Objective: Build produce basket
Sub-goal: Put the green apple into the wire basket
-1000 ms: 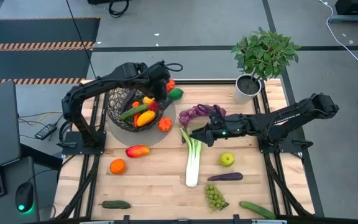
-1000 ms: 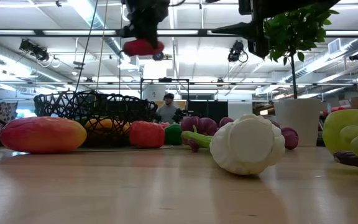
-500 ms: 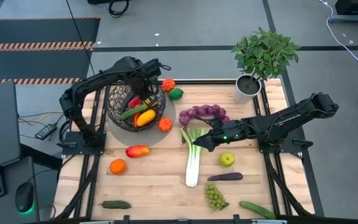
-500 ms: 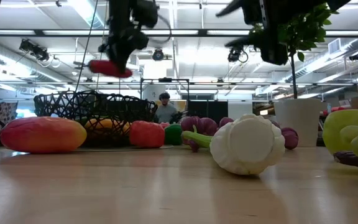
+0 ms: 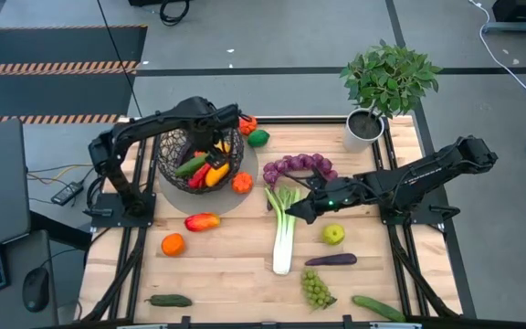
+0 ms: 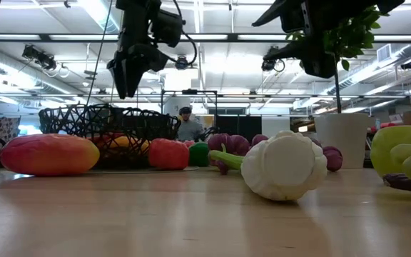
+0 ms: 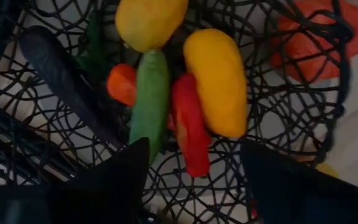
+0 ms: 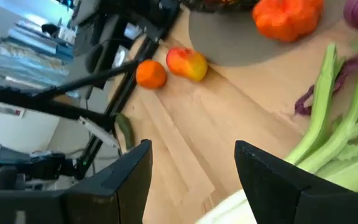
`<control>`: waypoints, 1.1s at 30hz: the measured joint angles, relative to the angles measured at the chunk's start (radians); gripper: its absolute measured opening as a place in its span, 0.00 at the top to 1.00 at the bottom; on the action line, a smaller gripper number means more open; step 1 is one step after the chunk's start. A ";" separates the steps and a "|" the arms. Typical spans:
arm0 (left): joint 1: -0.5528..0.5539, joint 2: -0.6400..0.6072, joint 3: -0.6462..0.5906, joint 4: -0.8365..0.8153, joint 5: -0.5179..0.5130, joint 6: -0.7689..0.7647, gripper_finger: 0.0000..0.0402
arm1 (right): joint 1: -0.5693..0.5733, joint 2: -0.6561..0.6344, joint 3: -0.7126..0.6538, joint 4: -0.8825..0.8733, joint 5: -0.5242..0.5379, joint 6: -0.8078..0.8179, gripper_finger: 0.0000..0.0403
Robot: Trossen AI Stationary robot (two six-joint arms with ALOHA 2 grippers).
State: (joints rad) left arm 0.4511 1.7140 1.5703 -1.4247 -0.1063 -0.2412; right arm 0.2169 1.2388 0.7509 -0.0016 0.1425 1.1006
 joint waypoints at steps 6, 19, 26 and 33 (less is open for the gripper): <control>-0.075 -0.026 0.073 0.002 0.025 -0.043 0.31 | -0.006 0.000 0.000 -0.271 -0.227 0.116 0.42; -0.293 -0.035 0.422 0.230 0.026 -0.320 0.33 | 0.092 -0.002 -0.001 -0.439 -0.295 0.103 0.51; -0.393 -0.024 0.435 0.380 0.016 -0.398 0.34 | 0.103 -0.014 -0.001 -0.521 -0.294 0.101 0.52; -0.462 0.007 0.435 0.378 0.011 -0.472 0.35 | 0.103 -0.122 -0.001 -0.667 -0.216 0.096 0.53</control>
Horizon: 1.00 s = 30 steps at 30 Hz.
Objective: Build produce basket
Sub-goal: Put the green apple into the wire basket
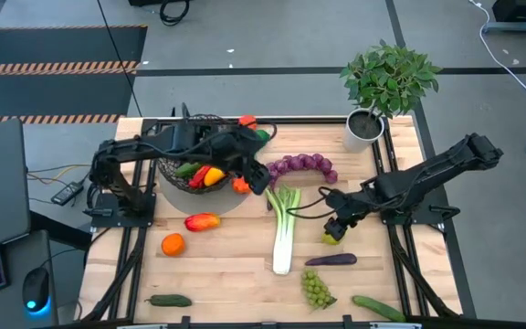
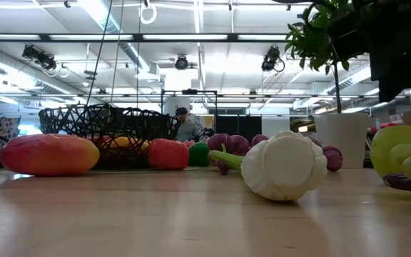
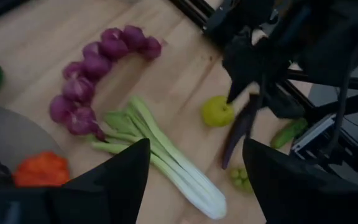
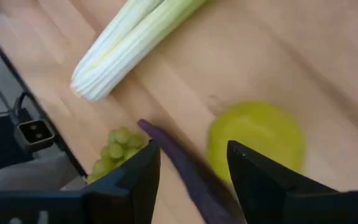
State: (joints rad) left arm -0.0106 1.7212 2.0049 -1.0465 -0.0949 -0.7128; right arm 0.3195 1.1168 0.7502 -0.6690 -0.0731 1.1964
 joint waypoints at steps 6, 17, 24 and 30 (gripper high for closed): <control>-0.052 0.038 0.000 0.035 -0.014 -0.056 0.35 | 0.026 -0.078 0.000 -0.104 -0.003 -0.004 0.53; -0.113 0.081 0.000 0.123 -0.028 -0.096 0.36 | 0.074 -0.045 0.000 -0.138 -0.006 -0.069 0.52; -0.112 0.080 0.000 0.131 -0.029 -0.095 0.38 | 0.084 -0.021 0.001 -0.115 -0.015 -0.197 0.53; -0.112 0.080 0.000 0.137 -0.029 -0.089 0.40 | 0.108 0.016 0.001 -0.117 0.012 -0.320 0.56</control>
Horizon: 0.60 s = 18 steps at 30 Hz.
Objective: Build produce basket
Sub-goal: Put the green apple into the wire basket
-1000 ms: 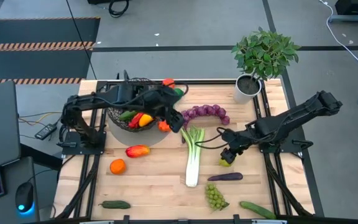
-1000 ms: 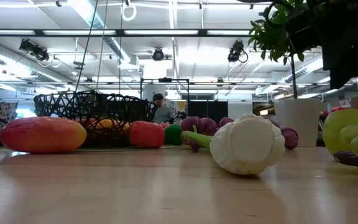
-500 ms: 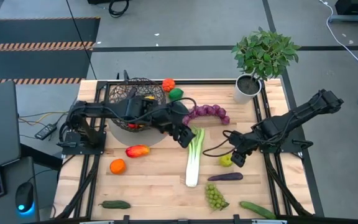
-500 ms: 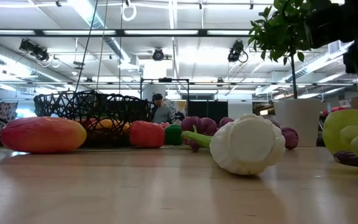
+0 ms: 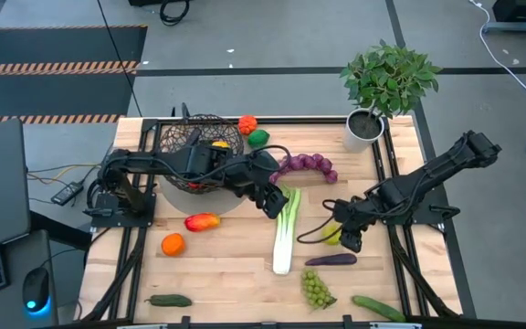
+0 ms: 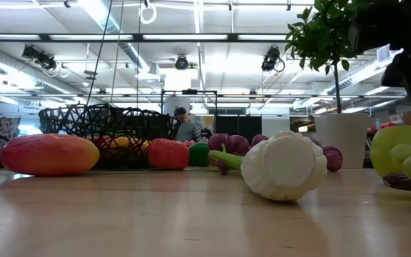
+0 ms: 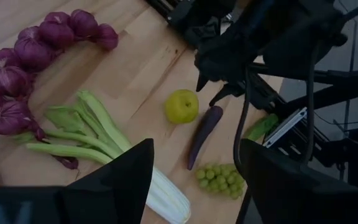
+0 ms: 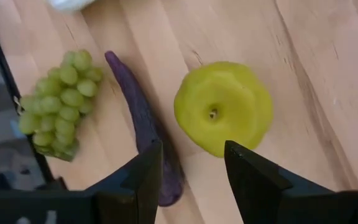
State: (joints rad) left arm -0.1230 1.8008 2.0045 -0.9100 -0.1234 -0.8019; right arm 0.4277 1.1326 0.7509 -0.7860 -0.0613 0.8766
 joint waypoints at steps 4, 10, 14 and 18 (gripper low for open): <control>0.000 0.000 0.000 0.000 0.000 0.010 0.40 | 0.035 0.019 0.000 0.034 0.056 -0.106 0.54; 0.000 0.000 0.000 -0.002 0.000 0.047 0.41 | 0.058 0.021 0.000 0.071 0.144 -0.139 0.40; 0.000 0.000 0.000 -0.007 0.000 0.054 0.42 | 0.055 0.021 0.000 0.064 0.169 -0.128 0.26; 0.002 0.000 0.000 -0.007 -0.002 0.055 0.42 | 0.049 0.036 -0.005 0.070 0.173 -0.109 0.12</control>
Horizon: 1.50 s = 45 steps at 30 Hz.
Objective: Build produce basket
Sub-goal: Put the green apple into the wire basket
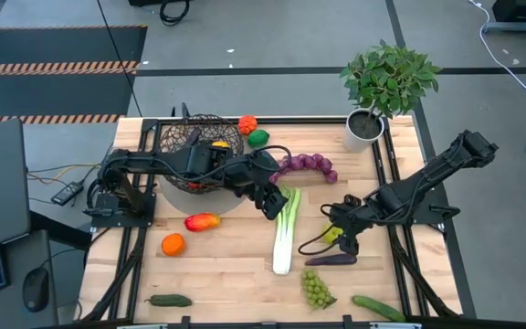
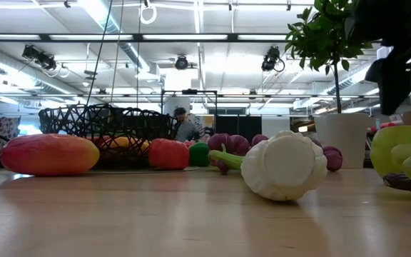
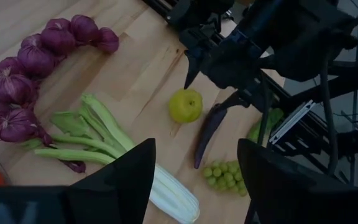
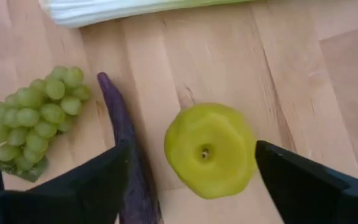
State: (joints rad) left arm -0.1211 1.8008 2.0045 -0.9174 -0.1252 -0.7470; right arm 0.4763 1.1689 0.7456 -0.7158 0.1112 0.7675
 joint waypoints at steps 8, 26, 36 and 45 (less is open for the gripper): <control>0.000 0.000 0.000 0.000 -0.013 0.000 0.42 | 0.017 0.074 -0.032 -0.002 0.070 0.101 0.02; -0.001 0.000 0.000 -0.001 -0.013 -0.035 0.42 | 0.053 0.261 -0.027 0.098 0.068 0.152 0.09; 0.009 0.000 0.000 -0.003 -0.013 0.044 0.42 | 0.024 0.121 -0.011 0.083 0.049 0.232 0.12; 0.027 -0.001 0.000 0.008 -0.013 0.288 0.42 | -0.038 -0.077 0.093 0.152 0.155 0.370 0.12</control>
State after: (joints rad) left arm -0.0942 1.8000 2.0045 -0.9090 -0.1383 -0.4594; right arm 0.4381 1.0922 0.8382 -0.5636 0.2659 1.1379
